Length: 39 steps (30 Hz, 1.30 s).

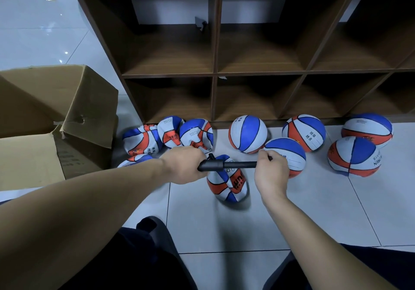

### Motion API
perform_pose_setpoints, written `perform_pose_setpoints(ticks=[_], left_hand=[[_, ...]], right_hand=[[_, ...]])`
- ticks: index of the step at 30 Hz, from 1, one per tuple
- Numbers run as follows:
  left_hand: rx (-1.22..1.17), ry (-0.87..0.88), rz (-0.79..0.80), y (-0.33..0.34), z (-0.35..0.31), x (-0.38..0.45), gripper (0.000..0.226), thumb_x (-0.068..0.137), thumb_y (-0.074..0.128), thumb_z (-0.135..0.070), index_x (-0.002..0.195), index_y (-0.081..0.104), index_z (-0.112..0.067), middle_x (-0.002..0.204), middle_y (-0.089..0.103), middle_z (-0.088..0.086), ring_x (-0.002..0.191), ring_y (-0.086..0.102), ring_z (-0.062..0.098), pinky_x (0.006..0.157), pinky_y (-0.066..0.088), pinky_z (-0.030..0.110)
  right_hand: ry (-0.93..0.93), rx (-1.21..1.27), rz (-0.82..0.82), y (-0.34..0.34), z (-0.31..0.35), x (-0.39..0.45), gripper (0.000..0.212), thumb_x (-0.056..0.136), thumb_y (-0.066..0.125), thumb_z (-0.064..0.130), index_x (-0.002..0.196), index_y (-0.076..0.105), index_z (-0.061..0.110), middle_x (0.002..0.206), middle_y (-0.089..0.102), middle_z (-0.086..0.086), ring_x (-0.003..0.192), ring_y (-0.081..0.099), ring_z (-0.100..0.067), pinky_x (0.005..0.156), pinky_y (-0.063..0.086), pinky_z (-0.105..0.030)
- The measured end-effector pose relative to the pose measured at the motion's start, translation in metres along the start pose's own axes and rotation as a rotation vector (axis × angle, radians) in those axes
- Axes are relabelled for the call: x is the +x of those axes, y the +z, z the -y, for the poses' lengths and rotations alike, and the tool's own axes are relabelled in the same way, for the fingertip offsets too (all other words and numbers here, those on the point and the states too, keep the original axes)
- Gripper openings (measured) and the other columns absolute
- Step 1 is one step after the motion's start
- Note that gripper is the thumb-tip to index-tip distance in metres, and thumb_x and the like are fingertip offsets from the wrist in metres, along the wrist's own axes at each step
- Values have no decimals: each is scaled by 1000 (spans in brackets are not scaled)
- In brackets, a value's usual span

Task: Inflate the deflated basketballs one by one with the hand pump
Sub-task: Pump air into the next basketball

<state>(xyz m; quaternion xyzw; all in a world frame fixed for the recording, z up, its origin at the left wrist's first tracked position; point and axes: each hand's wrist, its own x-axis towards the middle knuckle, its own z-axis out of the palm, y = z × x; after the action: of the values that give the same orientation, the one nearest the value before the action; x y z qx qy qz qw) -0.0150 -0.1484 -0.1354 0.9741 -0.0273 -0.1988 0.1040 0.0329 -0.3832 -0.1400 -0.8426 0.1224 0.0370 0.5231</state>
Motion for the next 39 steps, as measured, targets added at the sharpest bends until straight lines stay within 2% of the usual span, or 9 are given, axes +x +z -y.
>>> perform_pose_setpoints(ticks=[9,15,19,21,23,27,31,36,39], left_hand=[[1,25,-7,4,-20,-2,31,102,58,-49,82,61,-26,72,62,-4,66,61,18,58,48,35],[53,57,0,5,-27,-1,25,101,61,-48,90,65,-26,76,63,-4,73,62,20,59,47,35],[59,87,34,-1,-20,2,27,101,61,-49,87,64,-27,76,64,-4,71,62,18,62,51,37],[50,99,30,-4,-19,3,27,102,61,-49,85,62,-28,75,63,-5,69,60,16,59,46,34],[42,83,15,-5,-15,3,26,101,61,-49,86,62,-28,75,62,-6,69,59,14,60,46,34],[50,-6,27,-11,14,1,23,101,62,-48,86,60,-31,77,64,-7,72,62,15,65,52,35],[42,-27,22,-10,16,2,22,101,61,-49,88,62,-32,78,65,-6,74,63,14,65,52,34],[49,-25,12,1,4,4,26,101,59,-51,86,64,-30,77,65,-6,73,63,16,65,54,35],[44,-19,27,4,1,3,28,100,58,-50,83,62,-28,74,64,-5,71,64,18,65,57,39]], right_hand=[[-61,-52,125,25,-5,-30,32,107,47,22,76,56,17,71,56,2,70,53,-20,61,42,-36],[-49,-45,193,35,-10,-36,30,110,47,29,88,65,19,87,67,-1,85,63,-25,76,54,-40],[-20,-29,243,37,-14,-33,31,108,48,34,84,62,20,82,64,-2,82,64,-29,79,59,-48],[-13,-36,261,36,-12,-30,31,107,48,34,83,62,20,80,62,-2,78,62,-27,71,56,-41],[-30,-52,252,28,-9,-21,33,107,49,29,79,59,17,72,57,-1,69,54,-23,63,44,-35],[14,-56,142,-3,-6,11,39,106,54,22,69,49,12,65,48,-1,66,43,-23,62,36,-38],[88,-24,83,-10,-8,25,36,103,56,20,68,47,15,66,45,-2,69,42,-23,66,38,-39],[60,-24,25,-3,-5,8,42,102,53,17,61,40,17,58,41,2,62,38,-23,60,33,-38],[22,-58,53,6,-5,-6,38,101,50,17,64,43,17,60,45,1,62,40,-22,59,34,-39]])
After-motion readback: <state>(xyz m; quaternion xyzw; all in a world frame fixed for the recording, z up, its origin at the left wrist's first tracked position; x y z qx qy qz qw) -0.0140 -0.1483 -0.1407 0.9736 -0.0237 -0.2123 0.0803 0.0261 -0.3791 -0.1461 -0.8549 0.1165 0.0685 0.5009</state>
